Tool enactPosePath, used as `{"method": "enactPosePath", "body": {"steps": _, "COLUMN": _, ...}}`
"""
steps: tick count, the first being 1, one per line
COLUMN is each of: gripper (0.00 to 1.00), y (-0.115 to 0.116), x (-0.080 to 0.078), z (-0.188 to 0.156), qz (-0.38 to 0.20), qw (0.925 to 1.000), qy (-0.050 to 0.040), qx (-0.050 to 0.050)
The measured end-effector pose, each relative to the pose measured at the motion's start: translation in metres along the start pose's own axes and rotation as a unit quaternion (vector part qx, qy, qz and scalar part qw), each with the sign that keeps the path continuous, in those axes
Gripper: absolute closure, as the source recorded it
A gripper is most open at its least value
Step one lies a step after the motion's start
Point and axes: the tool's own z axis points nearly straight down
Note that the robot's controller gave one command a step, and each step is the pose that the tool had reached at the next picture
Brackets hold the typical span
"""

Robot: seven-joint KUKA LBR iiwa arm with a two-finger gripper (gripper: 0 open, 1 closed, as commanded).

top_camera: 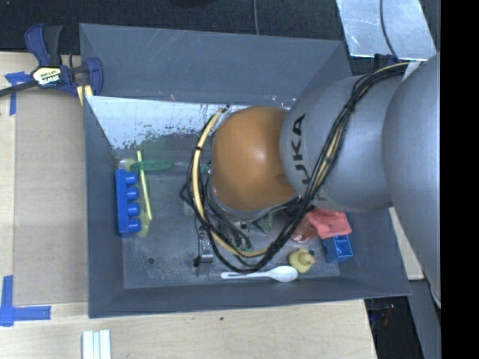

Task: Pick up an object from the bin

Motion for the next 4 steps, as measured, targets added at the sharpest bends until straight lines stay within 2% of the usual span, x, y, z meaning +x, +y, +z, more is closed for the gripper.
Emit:
{"method": "enactPosePath", "body": {"steps": 1, "gripper": 0.0, "y": 0.0, "x": -0.002, "z": -0.004, "qz": 0.001, "qw": 1.0, "qy": -0.0036, "qx": -0.001}}
{"method": "enactPosePath", "body": {"steps": 2, "gripper": 0.0, "y": -0.036, "x": -0.01, "z": 0.053, "qz": -0.045, "qw": 0.999, "qy": -0.0052, "qx": -0.001}}
{"method": "enactPosePath", "body": {"steps": 3, "gripper": 0.0, "y": -0.07, "x": -0.017, "z": 0.004, "qz": -0.023, "qw": 0.9997, "qy": -0.0036, "qx": -0.001}}
{"method": "enactPosePath", "body": {"steps": 4, "gripper": 0.0, "y": -0.116, "x": -0.05, "z": -0.006, "qz": -0.034, "qw": 0.9994, "qy": -0.0026, "qx": 0.001}}
